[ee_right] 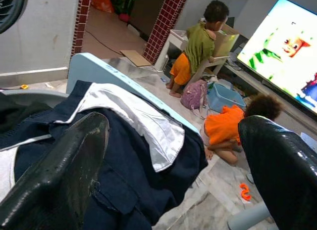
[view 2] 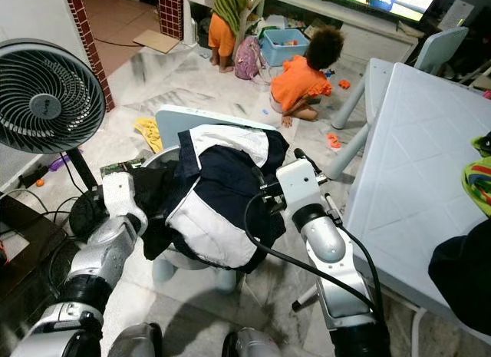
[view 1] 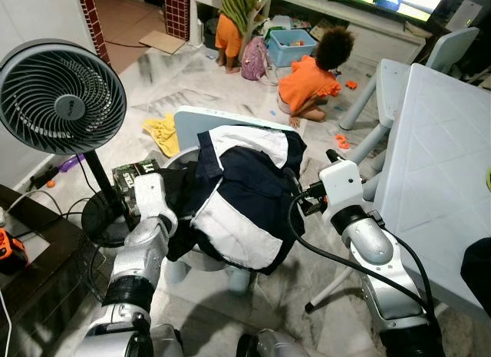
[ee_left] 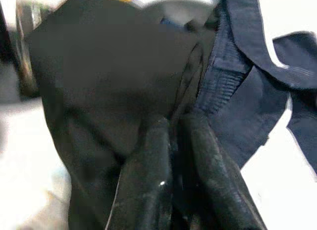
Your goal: Hang hanger
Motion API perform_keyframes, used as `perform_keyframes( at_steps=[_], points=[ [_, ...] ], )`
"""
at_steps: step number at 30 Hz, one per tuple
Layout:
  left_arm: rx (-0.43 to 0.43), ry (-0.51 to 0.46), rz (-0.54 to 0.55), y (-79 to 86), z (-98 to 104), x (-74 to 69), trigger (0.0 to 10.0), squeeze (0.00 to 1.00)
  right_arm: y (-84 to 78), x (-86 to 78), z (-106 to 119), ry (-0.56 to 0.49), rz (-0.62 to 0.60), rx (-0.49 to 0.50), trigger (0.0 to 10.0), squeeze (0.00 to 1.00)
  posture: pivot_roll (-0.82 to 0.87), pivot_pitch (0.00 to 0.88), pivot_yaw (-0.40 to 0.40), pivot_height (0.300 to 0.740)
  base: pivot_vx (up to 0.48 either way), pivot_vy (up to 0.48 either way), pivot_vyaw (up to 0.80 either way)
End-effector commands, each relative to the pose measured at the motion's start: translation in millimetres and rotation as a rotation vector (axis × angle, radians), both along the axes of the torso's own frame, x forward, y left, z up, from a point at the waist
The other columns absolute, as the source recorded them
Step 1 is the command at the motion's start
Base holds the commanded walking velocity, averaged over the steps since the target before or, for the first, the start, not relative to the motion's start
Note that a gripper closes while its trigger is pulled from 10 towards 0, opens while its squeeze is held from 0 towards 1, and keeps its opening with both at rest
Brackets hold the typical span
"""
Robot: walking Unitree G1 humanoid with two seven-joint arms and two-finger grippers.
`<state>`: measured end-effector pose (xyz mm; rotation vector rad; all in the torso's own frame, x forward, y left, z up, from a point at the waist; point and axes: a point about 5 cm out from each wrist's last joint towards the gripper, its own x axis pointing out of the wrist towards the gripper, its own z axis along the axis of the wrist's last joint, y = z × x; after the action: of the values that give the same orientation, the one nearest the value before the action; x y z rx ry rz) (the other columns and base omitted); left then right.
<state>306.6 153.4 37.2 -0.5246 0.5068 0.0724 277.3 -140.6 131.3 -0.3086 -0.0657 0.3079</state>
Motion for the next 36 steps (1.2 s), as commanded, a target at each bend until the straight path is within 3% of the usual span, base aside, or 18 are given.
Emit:
perform_keyframes(
  at_steps=[1,8,12,22,23,24,25,32,36],
  points=[
    [-0.117,0.074,0.019,-3.3,-9,-9.1,10.0,1.0,-2.5,1.6,-1,0.001,-0.005,-0.01,10.0,0.0,-0.03,0.083,-0.123,0.74,0.0,0.0,0.0],
    [-0.206,0.109,-0.033,-2.2,-17,-11.6,10.0,1.0,5.6,2.3,1,-0.012,0.033,-0.013,10.0,0.0,-0.03,0.084,-0.129,0.74,0.0,0.0,0.0],
    [-0.234,0.138,-0.028,1.0,-19,-11.7,10.0,1.0,0.8,0.9,1,-0.011,0.023,-0.019,10.0,0.0,-0.05,0.091,-0.124,0.74,0.0,0.0,0.0],
    [-0.233,0.101,-0.027,2.0,-21,-4.3,10.0,1.0,3.7,-1.9,1,-0.008,0.029,-0.019,10.0,0.0,-0.06,0.102,-0.13,0.74,0.0,0.0,0.0],
    [-0.23,0.091,-0.027,2.6,-20,-1.7,10.0,0.31,3.6,-1.6,1,-0.009,0.03,-0.019,10.0,0.0,-0.06,0.102,-0.13,0.74,0.0,0.0,0.0],
    [-0.225,0.089,-0.028,2.7,-20,-0.8,10.0,0.31,3.5,-1.5,2,-0.009,0.03,-0.02,10.0,0.0,-0.06,0.102,-0.13,0.74,0.0,0.0,0.0],
    [-0.224,0.085,-0.029,2.6,-19,0.1,10.0,0.0,3.2,-1.5,2,-0.009,0.03,-0.02,10.0,0.0,-0.07,0.102,-0.131,0.74,0.0,0.0,0.0],
    [-0.255,0.047,-0.056,-8.2,-14,8.6,10.0,0.0,0.3,-2.0,3,-0.015,0.023,-0.024,10.0,0.0,-0.08,0.103,-0.13,0.74,0.0,0.0,0.0],
    [-0.272,0.082,-0.062,-14.6,-18,8.3,10.0,0.0,1.1,-3.5,3,-0.014,0.025,-0.026,10.0,0.0,-0.09,0.105,-0.133,0.74,0.0,0.0,0.0]
  ],
)
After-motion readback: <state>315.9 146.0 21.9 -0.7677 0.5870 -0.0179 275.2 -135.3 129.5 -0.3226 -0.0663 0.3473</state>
